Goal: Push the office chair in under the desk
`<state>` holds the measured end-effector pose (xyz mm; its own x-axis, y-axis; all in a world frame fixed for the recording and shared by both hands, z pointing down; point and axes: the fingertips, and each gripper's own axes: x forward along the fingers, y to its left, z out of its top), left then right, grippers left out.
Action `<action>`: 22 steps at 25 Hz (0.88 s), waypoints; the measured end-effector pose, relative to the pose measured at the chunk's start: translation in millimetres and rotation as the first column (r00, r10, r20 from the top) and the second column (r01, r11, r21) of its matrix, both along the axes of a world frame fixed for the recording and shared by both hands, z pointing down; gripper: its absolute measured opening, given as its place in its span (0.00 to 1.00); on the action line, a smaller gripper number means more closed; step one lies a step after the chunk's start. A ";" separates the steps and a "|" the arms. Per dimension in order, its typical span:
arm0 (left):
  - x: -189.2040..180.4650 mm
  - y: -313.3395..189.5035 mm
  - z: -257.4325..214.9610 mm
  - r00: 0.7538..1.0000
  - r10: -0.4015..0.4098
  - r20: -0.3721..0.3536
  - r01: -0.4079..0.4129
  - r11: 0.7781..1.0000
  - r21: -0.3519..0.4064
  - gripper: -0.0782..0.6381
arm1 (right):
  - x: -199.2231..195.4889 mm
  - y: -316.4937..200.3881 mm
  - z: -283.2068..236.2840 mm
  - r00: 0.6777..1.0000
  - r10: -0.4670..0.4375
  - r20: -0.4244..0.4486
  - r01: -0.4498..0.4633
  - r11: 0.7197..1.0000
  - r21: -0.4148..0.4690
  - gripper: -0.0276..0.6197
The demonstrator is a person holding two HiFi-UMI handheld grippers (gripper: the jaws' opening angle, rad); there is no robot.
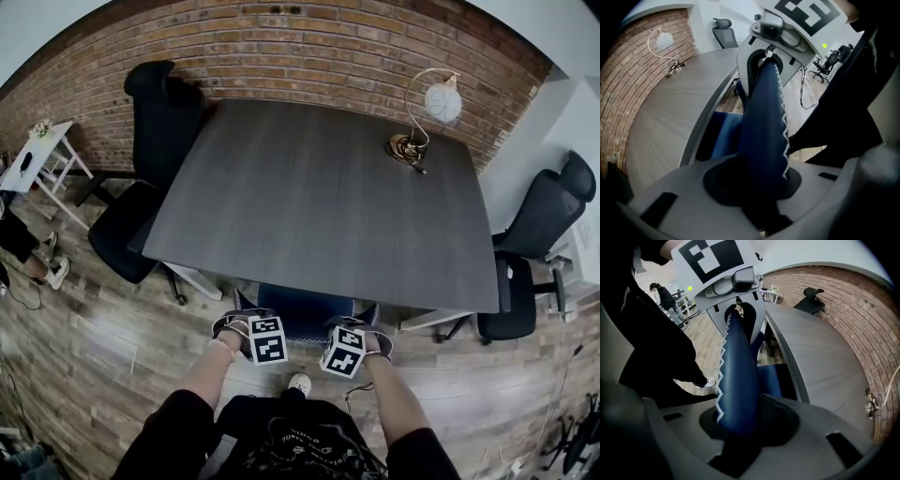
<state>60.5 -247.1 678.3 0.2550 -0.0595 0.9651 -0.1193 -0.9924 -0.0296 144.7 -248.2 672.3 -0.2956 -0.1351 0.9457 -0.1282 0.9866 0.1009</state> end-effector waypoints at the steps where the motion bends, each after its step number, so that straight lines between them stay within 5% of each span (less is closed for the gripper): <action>1: 0.3 -1.4 0.0 1.000 0.000 0.002 0.000 1.000 0.000 0.25 | 0.1 -1.1 0.0 1.000 -0.002 0.001 0.002 1.000 -0.002 0.20; 22: -2.9 -20.7 1.4 1.000 -0.013 0.018 0.013 1.000 0.001 0.25 | -3.4 -20.1 -1.3 1.000 -0.011 0.004 0.011 1.000 0.014 0.20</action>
<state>57.6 -267.9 679.7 0.2369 -0.0637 0.9694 -0.1317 -0.9907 -0.0330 141.3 -268.3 671.0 -0.3008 -0.1449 0.9426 -0.1179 0.9865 0.1140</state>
